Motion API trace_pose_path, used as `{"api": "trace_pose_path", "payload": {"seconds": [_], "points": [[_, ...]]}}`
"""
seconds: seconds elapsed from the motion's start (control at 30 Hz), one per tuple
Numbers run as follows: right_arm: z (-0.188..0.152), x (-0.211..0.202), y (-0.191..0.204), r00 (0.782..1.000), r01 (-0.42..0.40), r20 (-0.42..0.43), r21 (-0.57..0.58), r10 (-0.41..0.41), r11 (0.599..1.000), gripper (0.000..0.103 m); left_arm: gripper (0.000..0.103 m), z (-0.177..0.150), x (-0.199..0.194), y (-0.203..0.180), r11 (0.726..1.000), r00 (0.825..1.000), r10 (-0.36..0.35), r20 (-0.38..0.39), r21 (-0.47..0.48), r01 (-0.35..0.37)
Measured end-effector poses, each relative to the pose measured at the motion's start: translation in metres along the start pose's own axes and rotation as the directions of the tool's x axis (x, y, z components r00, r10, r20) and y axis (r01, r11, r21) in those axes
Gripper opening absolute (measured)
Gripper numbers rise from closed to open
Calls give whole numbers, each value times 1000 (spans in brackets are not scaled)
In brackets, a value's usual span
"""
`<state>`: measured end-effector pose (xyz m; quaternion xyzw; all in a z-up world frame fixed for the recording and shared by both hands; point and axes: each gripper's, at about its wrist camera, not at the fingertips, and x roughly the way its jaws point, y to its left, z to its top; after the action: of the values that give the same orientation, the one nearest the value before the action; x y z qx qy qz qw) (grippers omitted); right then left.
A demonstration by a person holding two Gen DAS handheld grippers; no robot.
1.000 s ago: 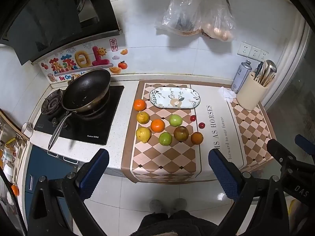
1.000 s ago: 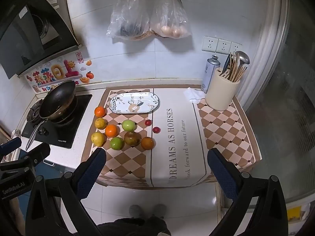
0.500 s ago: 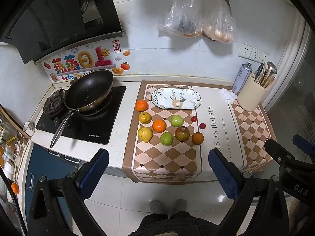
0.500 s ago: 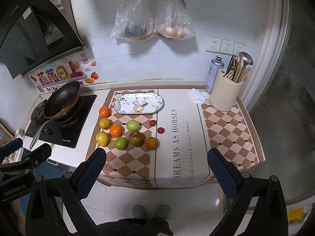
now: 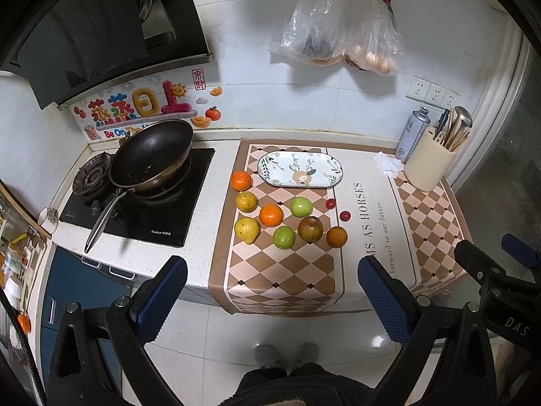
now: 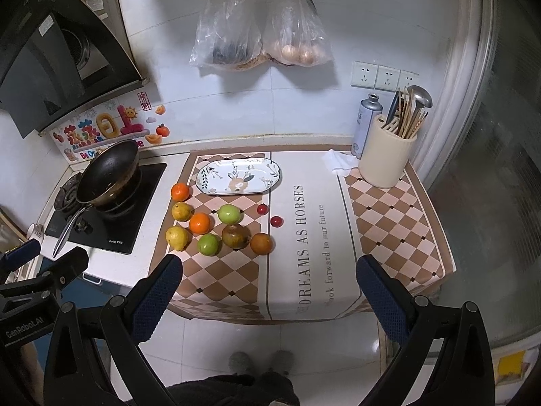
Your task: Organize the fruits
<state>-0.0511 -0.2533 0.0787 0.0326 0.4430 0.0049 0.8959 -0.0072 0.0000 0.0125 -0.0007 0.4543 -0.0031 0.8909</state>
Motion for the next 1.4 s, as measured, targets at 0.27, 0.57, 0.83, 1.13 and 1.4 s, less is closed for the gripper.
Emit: {"api": "trace_pose_path", "payload": {"seconds": [0.27, 0.57, 0.83, 1.13, 1.4], "points": [[-2, -1, -1, 1000, 0, 2, -1, 0, 1000, 103, 103, -3, -5, -1, 1000, 1000, -1, 4, -3, 1], [-4, -3, 0, 1000, -11, -4, 9, 11, 1000, 103, 103, -3, -7, -2, 1000, 1000, 4, 9, -4, -4], [-7, -7, 1, 1000, -6, -3, 12, 6, 1000, 103, 103, -1, -7, -2, 1000, 1000, 2, 10, -7, -2], [-6, -8, 1, 1000, -4, -4, 11, 4, 1000, 103, 103, -2, -7, -1, 1000, 1000, 4, 12, -7, -3], [-5, -8, 1, 1000, -4, -3, 12, 4, 1000, 103, 103, -1, -8, -1, 1000, 1000, 2, 12, -6, -2]]}}
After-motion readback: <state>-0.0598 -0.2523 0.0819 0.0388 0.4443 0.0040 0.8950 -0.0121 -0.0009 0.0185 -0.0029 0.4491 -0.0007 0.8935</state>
